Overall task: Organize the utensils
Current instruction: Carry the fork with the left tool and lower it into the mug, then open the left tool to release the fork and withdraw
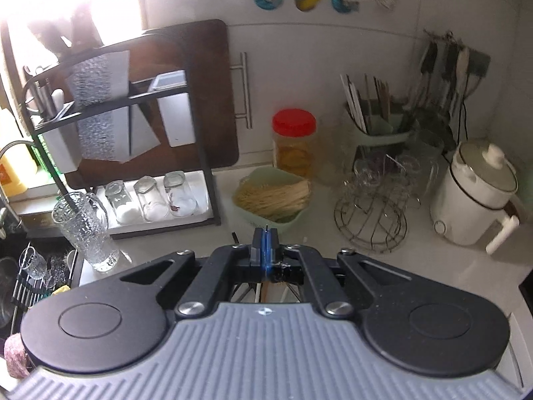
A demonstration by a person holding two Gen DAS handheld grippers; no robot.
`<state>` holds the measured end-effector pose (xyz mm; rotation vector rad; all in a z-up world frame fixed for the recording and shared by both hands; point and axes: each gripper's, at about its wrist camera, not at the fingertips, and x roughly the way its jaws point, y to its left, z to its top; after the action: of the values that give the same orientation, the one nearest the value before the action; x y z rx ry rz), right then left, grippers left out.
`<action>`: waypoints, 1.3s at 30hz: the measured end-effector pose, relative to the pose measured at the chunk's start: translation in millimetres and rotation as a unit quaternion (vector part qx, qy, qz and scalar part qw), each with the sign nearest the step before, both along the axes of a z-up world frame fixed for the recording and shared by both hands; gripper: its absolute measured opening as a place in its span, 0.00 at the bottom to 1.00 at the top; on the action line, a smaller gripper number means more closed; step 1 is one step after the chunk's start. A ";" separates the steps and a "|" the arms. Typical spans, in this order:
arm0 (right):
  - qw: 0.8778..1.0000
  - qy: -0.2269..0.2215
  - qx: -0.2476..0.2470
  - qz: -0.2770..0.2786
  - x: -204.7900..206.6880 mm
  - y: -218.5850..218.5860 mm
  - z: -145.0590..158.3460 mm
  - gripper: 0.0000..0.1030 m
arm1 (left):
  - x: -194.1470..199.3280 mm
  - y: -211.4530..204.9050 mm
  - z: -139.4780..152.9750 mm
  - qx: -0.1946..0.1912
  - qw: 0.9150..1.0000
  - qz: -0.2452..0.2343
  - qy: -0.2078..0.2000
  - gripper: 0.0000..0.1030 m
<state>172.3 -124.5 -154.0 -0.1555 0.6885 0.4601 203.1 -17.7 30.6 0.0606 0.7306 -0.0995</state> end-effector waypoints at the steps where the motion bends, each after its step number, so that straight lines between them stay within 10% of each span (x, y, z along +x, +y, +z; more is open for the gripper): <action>1: 1.000 -0.001 0.001 -0.001 -0.2 -0.2 -0.1 0.86 | 1.0 -2.0 -3.3 -0.002 1.000 -0.003 0.005 0.01; 39: 1.000 -0.021 0.012 0.004 -3.6 -1.4 -3.2 0.86 | 38.5 -42.9 -75.2 0.031 0.972 -0.118 0.203 0.01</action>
<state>168.7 -126.0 -157.1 -0.1450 0.6405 0.4708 241.6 -60.6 -44.5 0.1915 1.1344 -0.3226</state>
